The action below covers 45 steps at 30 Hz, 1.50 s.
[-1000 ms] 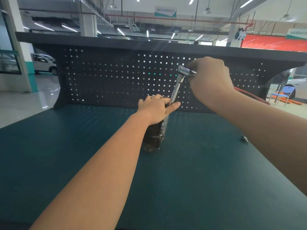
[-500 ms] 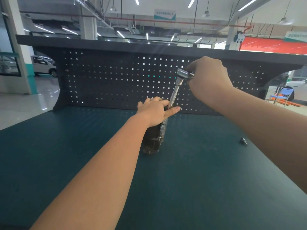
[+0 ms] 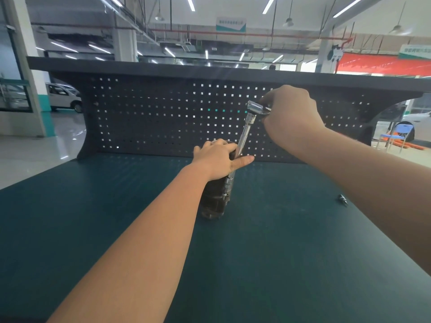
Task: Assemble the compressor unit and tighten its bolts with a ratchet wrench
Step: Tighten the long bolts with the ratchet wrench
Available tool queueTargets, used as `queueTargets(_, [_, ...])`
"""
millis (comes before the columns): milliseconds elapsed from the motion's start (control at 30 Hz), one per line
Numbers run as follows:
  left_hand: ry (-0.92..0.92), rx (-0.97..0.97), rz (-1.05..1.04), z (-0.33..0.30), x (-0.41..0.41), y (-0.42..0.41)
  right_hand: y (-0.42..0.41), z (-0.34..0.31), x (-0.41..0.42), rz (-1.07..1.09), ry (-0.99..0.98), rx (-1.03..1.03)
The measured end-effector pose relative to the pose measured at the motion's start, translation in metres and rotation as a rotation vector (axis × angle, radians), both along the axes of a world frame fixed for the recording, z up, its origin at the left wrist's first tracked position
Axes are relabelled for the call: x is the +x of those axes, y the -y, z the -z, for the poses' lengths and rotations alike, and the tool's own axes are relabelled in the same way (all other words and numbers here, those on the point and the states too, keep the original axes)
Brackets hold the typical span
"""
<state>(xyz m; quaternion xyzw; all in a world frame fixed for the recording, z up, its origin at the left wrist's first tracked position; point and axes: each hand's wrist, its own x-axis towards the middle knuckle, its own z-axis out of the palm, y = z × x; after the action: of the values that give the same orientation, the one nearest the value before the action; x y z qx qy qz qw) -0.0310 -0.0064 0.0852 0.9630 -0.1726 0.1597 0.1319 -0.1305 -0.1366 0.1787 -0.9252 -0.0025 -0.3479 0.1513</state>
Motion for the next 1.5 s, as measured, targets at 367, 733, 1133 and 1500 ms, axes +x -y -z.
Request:
queueTargets(367, [-0.007,-0.021,-0.011,0.000,-0.002,0.003,-0.021,-0.002,-0.006,0.116,0.071,-0.354])
queueTargets(733, [0.364,-0.121,0.060,0.014,-0.013,0.001,-0.025,0.020,0.011,0.118,0.251,-0.383])
queueTargets(1133, [0.502,-0.135,0.015,0.026,0.004,0.001,-0.026,0.124,0.071,-0.620,0.755,0.977])
queueTargets(1500, [0.575,-0.206,0.057,0.020,0.018,-0.002,-0.019,0.061,0.104,-0.942,0.332,1.314])
